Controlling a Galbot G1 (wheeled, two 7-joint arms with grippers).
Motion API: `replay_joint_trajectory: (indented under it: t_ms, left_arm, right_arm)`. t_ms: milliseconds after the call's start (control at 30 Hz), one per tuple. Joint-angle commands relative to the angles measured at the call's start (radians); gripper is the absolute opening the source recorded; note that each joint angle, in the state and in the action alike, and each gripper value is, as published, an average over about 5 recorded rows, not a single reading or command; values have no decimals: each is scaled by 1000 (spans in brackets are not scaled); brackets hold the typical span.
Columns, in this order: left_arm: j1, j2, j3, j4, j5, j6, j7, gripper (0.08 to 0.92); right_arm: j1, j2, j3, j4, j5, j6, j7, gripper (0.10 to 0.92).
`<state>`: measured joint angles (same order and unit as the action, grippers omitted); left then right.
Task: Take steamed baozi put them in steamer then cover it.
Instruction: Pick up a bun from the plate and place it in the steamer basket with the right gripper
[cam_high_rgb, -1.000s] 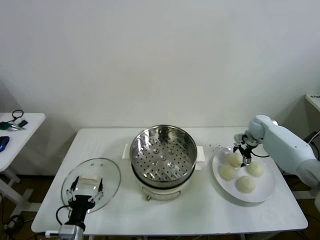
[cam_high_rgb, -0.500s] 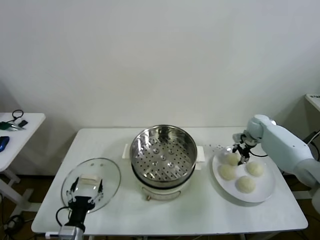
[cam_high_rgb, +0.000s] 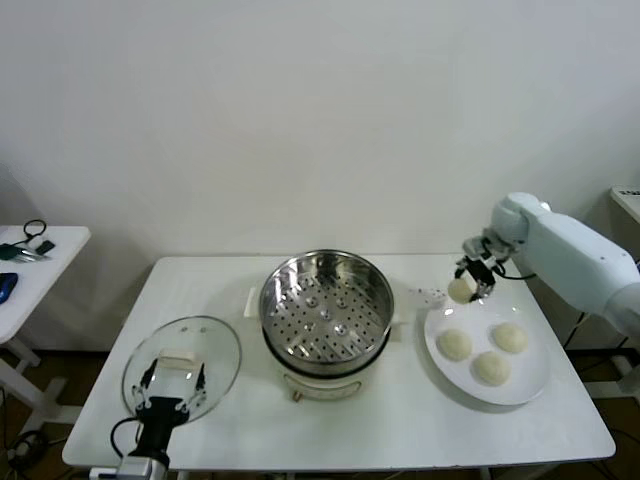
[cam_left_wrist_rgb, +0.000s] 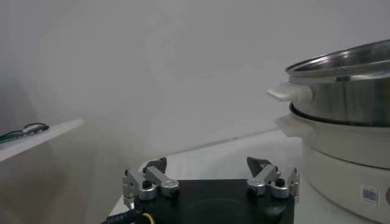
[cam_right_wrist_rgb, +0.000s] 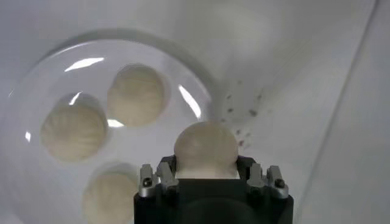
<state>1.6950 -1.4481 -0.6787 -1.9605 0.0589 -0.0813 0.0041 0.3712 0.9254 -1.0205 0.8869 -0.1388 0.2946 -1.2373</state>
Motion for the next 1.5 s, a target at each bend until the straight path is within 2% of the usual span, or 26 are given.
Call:
replay_joint_trajectory:
  t_ms: [33,467,700,933,1367,1500]
  left_arm:
    - [11,-2,2,-3,1,-1,1,823]
    - [12,10,5,-12,1,6,2,823]
    - [12,15,7,-5,0,4,1,823]
    - [17,27,9,2,-1,3,2,823]
    - [14,32,9,18,-2,0,1,823]
    - [17,33,8,21,-3,-1,1,823]
  right_arm:
    - [264,75,-163,156,47,178,-40,652]
    - [229,315,-118,307,-144,319,-17,653]
    - [107,411,-76,275,-306,355,-6,645]
    - [-21,479,-14,177,-449,380,7,645]
    - [-78,510,-14,110,-467,378,12,645]
    - [-77,506,-22,114,-451,368,20,669]
